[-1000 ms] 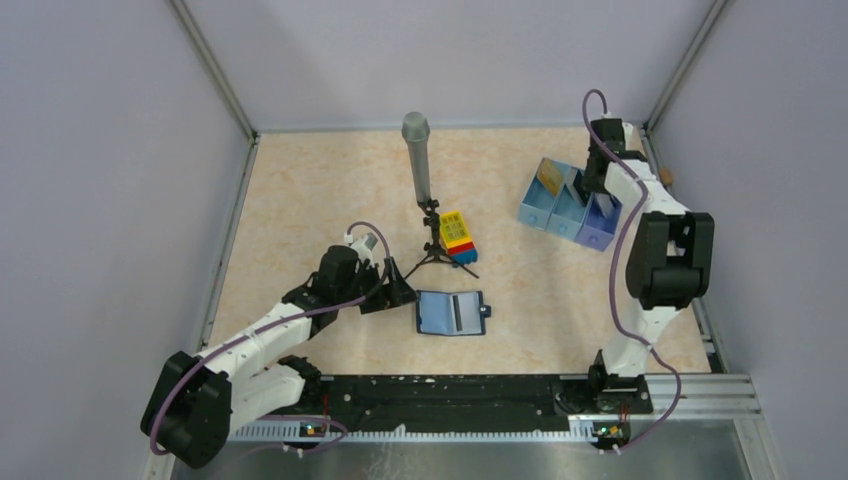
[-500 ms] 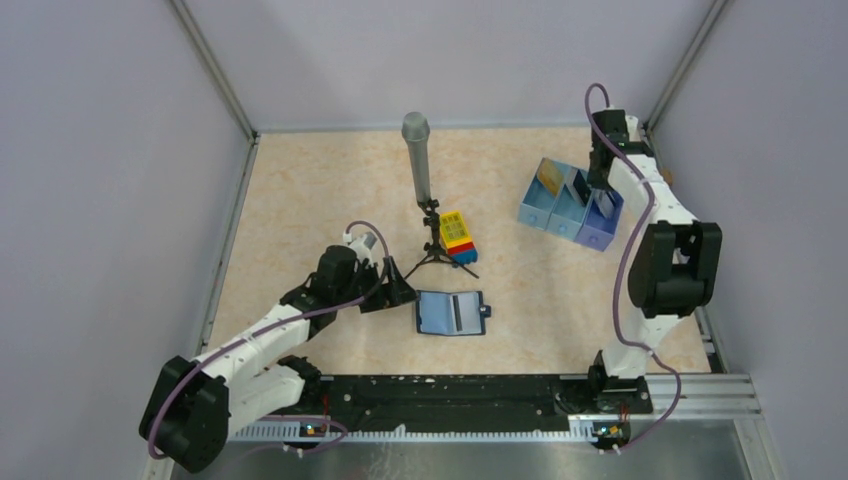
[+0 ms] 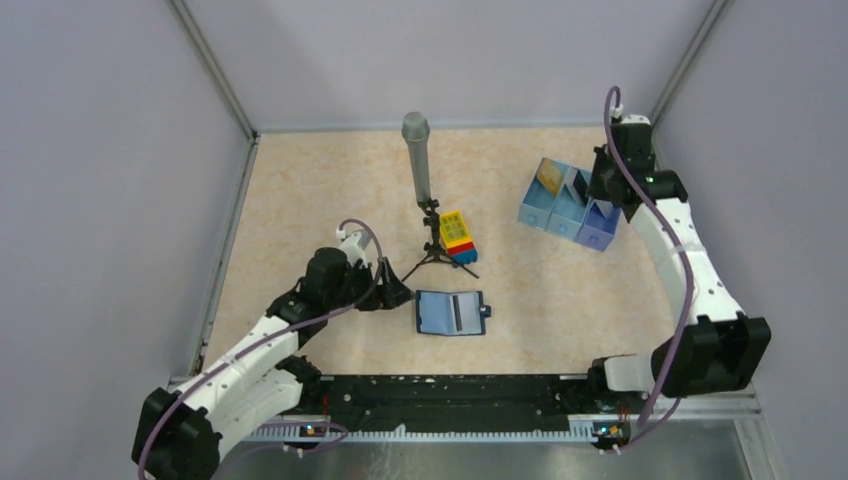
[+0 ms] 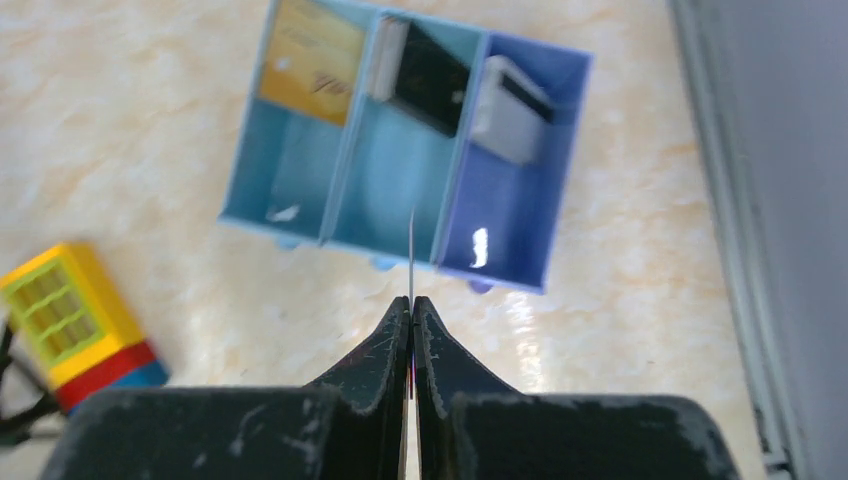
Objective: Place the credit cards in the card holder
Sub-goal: Pick up the credit card from the storage box.
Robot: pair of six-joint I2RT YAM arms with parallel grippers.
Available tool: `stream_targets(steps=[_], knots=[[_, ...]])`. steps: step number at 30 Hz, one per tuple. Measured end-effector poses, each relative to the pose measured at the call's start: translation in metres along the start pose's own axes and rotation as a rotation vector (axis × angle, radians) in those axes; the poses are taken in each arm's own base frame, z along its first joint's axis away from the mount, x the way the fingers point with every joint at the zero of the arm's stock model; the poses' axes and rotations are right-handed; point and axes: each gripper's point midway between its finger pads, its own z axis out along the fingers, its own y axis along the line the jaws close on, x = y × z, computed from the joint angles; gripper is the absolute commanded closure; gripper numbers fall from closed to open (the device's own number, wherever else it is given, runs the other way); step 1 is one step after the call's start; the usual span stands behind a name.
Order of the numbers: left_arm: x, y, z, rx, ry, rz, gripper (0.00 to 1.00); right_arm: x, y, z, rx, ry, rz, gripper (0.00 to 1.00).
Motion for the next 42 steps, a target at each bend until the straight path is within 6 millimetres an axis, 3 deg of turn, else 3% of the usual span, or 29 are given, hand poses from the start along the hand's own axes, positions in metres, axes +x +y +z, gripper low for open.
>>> stream_targets(steps=[4,7,13,19,24,29,32,38,42], knots=[[-0.011,-0.014,-0.01,0.05,-0.043,0.077,0.13,0.018,0.033,-0.029,-0.21,0.015,-0.015,1.0],[-0.018,-0.031,-0.019,0.121,-0.069,0.138,0.13,0.045,0.074,-0.053,-0.424,0.067,-0.063,1.0],[-0.016,-0.073,-0.034,0.352,-0.055,0.238,0.11,0.128,0.151,-0.105,-0.845,0.277,-0.195,1.0],[-0.01,-0.104,-0.048,0.537,-0.03,0.282,0.09,0.184,0.201,-0.168,-1.222,0.432,-0.303,1.0],[0.004,-0.113,-0.047,0.604,0.041,0.276,0.09,0.208,0.232,-0.205,-1.453,0.525,-0.36,1.0],[0.027,-0.124,-0.046,0.67,0.148,0.273,0.1,0.216,0.247,-0.229,-1.599,0.566,-0.381,1.0],[0.041,-0.134,-0.049,0.722,0.203,0.282,0.23,0.216,0.251,-0.235,-1.647,0.572,-0.383,1.0],[0.067,-0.145,-0.051,0.782,0.316,0.288,0.71,0.218,0.255,-0.236,-1.675,0.581,-0.388,1.0],[0.071,-0.145,-0.049,0.779,0.336,0.276,0.93,0.218,0.254,-0.239,-1.687,0.591,-0.391,1.0]])
